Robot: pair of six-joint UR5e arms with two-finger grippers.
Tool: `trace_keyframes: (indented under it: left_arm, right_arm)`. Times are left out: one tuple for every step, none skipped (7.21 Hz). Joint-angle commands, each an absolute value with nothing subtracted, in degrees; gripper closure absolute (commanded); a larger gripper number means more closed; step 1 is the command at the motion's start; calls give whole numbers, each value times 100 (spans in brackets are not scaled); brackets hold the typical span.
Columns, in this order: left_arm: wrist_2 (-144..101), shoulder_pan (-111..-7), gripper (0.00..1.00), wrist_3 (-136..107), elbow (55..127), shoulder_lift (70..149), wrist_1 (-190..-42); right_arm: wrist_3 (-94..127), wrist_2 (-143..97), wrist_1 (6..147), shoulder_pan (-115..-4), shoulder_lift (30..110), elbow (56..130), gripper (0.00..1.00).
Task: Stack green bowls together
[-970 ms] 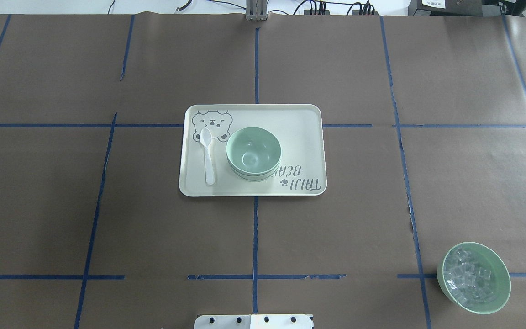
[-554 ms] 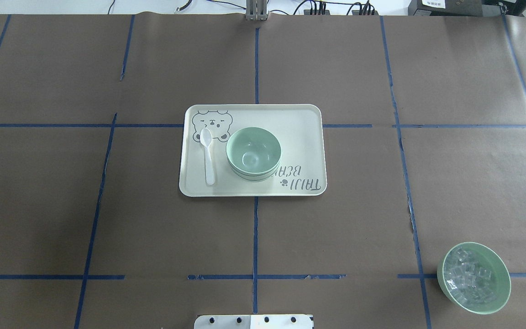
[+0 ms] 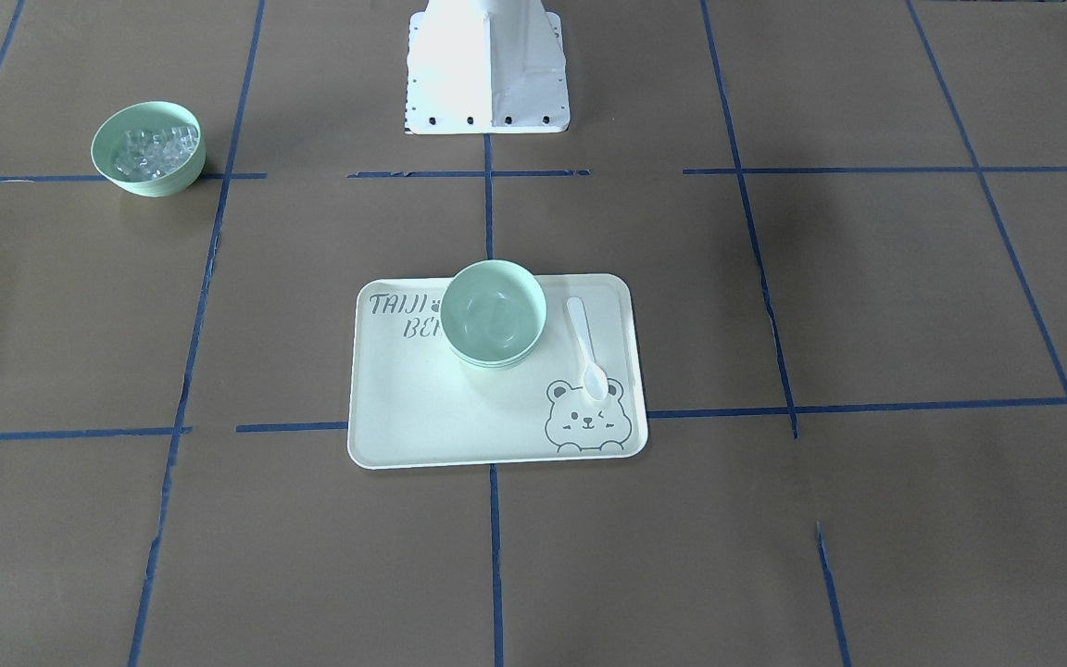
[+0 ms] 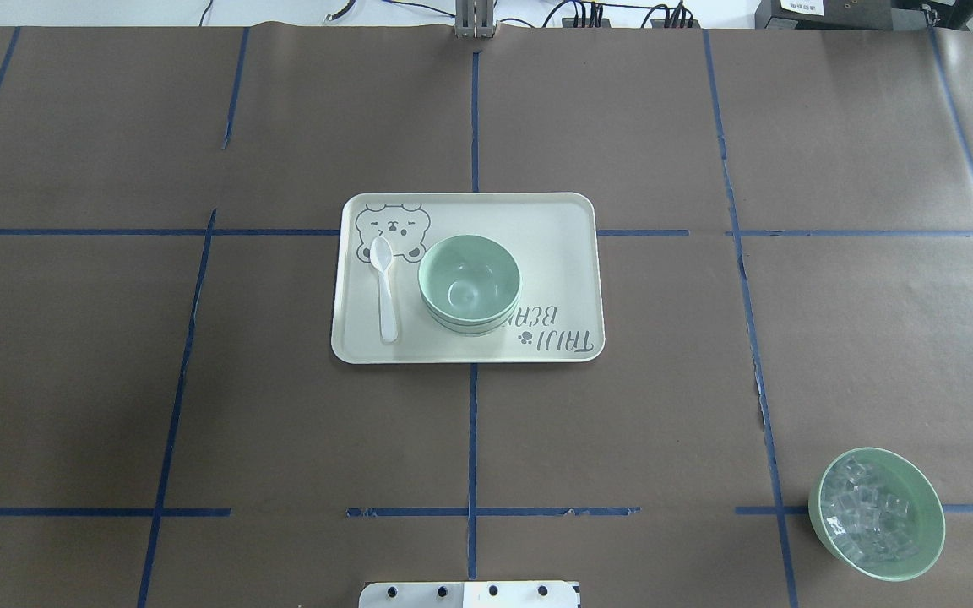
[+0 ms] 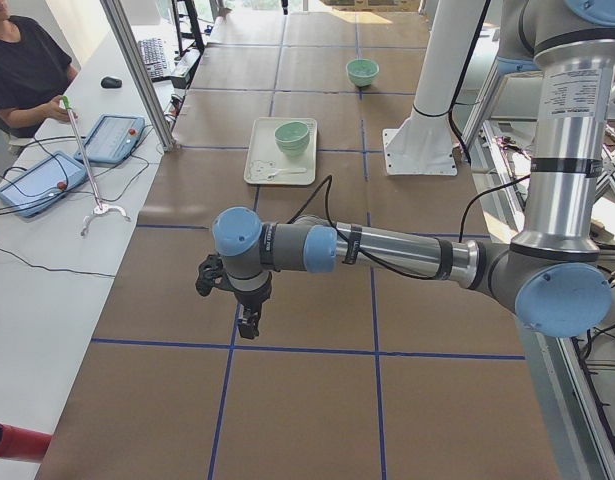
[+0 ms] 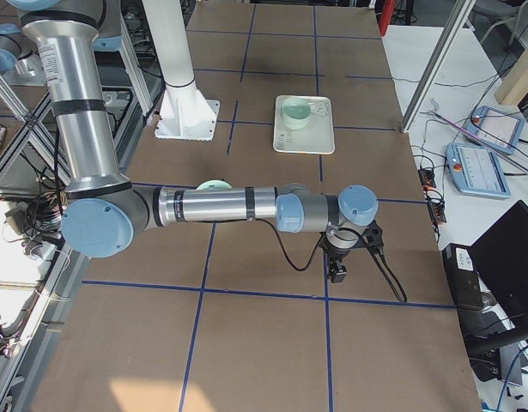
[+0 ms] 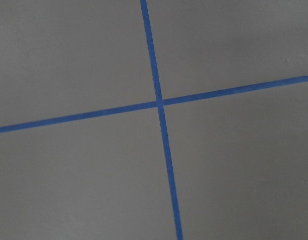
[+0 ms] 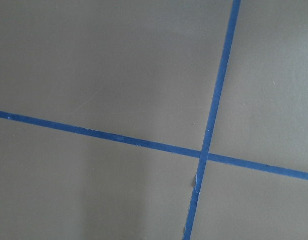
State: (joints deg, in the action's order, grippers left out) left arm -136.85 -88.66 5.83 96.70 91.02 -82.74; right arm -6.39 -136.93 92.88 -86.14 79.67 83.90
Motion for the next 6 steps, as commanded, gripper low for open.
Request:
trace_keyframes:
  left_arm:
    - [-14133, -8842, 0, 519, 9546, 9026, -8758]
    - [-14107, -8842, 0, 527, 9310, 9087, -9041]
    - [-14106, -8850, 0, 553, 9351, 9053, -8974]
    - [-14089, -8842, 0, 554, 9273, 9122, -8974]
    - [-13784, -8842, 0, 554, 9325, 9071, -8965]
    - [-13407, -8842, 0, 554, 9343, 9070, -8965]
  right_arm:
    - [-589, -13676, 9255, -8596, 7937, 8315, 0]
    - [-580, -13667, 9255, -8578, 7928, 8314, 0]
    - [-580, -13684, 9237, -8587, 7971, 8358, 0]
    - [-658, -13685, 9211, -8587, 8024, 8411, 0]
    - [-650, -13667, 9202, -8587, 8024, 8524, 0]
    - [-659, -13650, 9211, -8596, 8051, 8691, 0]
